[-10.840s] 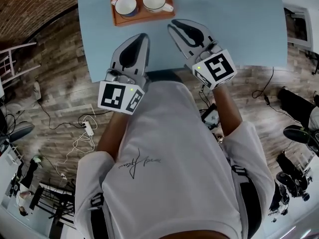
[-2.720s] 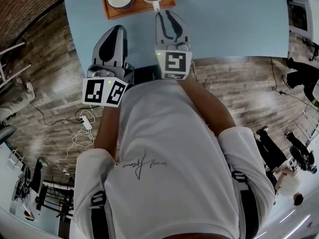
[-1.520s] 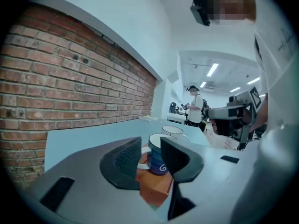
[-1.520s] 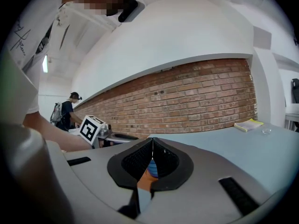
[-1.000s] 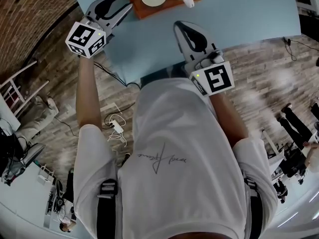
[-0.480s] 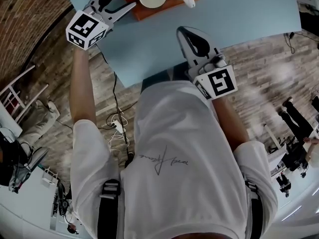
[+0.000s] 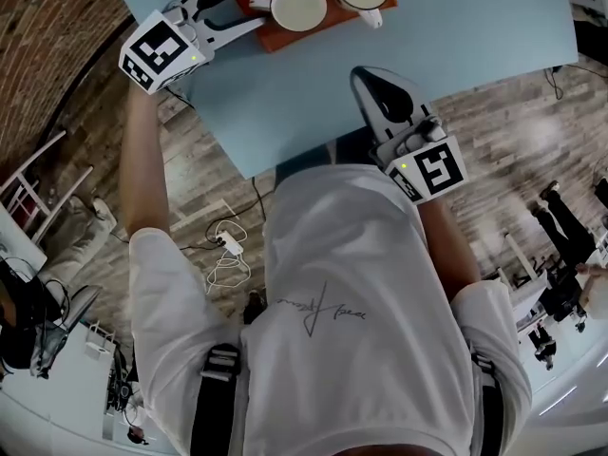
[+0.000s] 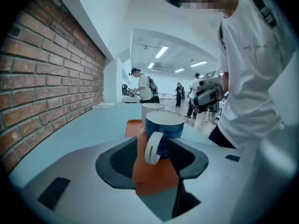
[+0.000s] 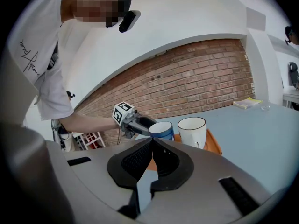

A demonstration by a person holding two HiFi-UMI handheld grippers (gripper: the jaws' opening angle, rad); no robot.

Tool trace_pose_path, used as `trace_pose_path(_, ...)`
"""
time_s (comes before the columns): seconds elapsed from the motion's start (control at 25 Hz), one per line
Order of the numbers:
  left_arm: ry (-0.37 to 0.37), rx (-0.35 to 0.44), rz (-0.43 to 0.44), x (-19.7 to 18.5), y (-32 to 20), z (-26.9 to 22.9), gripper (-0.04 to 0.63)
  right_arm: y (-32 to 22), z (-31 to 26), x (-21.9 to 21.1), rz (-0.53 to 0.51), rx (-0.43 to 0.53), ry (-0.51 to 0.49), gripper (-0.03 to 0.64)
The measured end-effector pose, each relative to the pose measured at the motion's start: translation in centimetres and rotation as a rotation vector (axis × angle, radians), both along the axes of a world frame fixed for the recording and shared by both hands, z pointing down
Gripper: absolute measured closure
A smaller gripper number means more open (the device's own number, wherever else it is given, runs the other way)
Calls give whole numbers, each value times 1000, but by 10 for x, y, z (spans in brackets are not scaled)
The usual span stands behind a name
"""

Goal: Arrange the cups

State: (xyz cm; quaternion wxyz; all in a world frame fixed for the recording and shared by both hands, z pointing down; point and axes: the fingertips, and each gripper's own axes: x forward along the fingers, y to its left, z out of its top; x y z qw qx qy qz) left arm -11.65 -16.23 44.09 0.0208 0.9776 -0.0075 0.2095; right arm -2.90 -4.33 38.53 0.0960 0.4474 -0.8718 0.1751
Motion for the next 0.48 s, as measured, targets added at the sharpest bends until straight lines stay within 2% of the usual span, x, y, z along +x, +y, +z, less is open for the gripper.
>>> trace_pose_path(0.16,11,19,18,2,-2,-2,402,-4,-4,-8,-66,3,16,595)
trace_pose_path(0.48,61,-13,34,5,1,4,434,-25,-12,-33,-176,22,7,595)
